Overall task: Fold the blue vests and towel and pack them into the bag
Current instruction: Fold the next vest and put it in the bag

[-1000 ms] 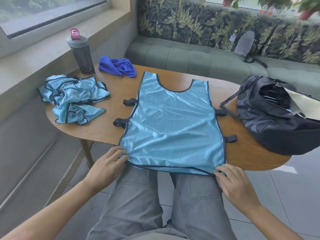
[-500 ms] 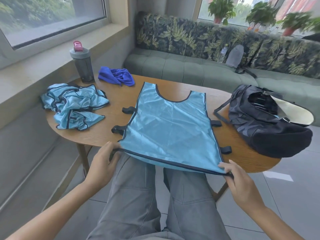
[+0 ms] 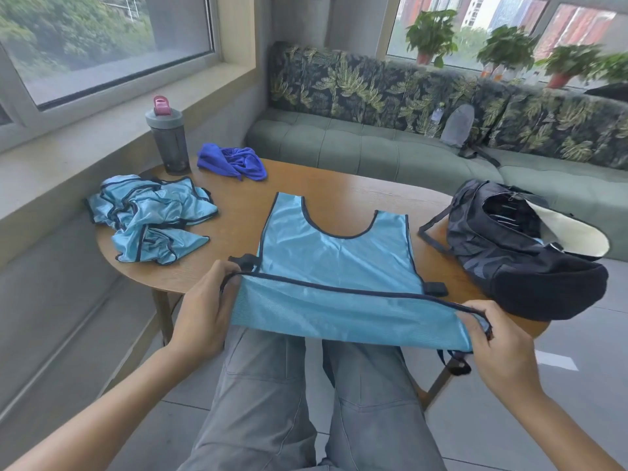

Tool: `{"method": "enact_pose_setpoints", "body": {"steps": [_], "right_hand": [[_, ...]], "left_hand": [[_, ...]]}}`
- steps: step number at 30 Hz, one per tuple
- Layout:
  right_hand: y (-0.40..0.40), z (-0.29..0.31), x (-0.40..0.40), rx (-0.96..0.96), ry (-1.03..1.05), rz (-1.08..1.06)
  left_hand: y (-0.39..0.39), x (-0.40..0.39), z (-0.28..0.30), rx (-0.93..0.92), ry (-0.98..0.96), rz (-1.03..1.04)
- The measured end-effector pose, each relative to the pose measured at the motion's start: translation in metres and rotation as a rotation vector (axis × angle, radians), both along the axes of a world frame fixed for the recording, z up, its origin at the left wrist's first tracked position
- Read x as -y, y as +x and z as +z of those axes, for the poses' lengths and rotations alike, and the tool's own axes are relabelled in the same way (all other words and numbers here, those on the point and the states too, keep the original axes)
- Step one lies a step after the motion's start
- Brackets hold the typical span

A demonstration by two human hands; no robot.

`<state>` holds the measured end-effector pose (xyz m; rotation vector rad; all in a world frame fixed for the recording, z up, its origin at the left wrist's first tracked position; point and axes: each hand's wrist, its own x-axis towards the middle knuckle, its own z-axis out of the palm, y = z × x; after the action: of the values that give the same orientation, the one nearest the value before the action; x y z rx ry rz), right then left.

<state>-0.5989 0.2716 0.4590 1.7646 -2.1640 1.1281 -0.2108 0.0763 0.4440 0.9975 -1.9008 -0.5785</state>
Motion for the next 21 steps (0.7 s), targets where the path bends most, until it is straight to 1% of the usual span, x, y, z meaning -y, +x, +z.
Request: {"method": "enact_pose_setpoints", "body": {"steps": [4, 6, 8, 10, 13, 17, 21], "right_hand": [[0.006, 0.011, 0.002, 0.03, -0.026, -0.024], [0.001, 0.011, 0.007, 0.008, -0.006, -0.06], [-0.007, 0.011, 0.014, -0.012, 0.033, -0.089], [-0.018, 0.013, 0.024, -0.077, 0.069, -0.113], [-0.031, 0.026, 0.048, -0.07, 0.107, -0.143], [-0.046, 0.05, 0.093, -0.046, 0.041, -0.011], [-0.069, 0.06, 0.15, -0.055, 0.034, -0.043]], "left_hand": [[-0.007, 0.005, 0.01, 0.031, 0.096, 0.042], [-0.009, 0.015, 0.013, 0.058, 0.139, 0.054], [-0.011, 0.028, 0.017, 0.073, 0.143, 0.053], [-0.013, 0.045, 0.022, 0.095, 0.144, 0.047], [-0.02, 0.076, 0.032, 0.158, 0.172, 0.052], [-0.035, 0.128, 0.041, 0.209, 0.187, 0.035], [-0.059, 0.19, 0.045, 0.249, 0.199, 0.043]]}}
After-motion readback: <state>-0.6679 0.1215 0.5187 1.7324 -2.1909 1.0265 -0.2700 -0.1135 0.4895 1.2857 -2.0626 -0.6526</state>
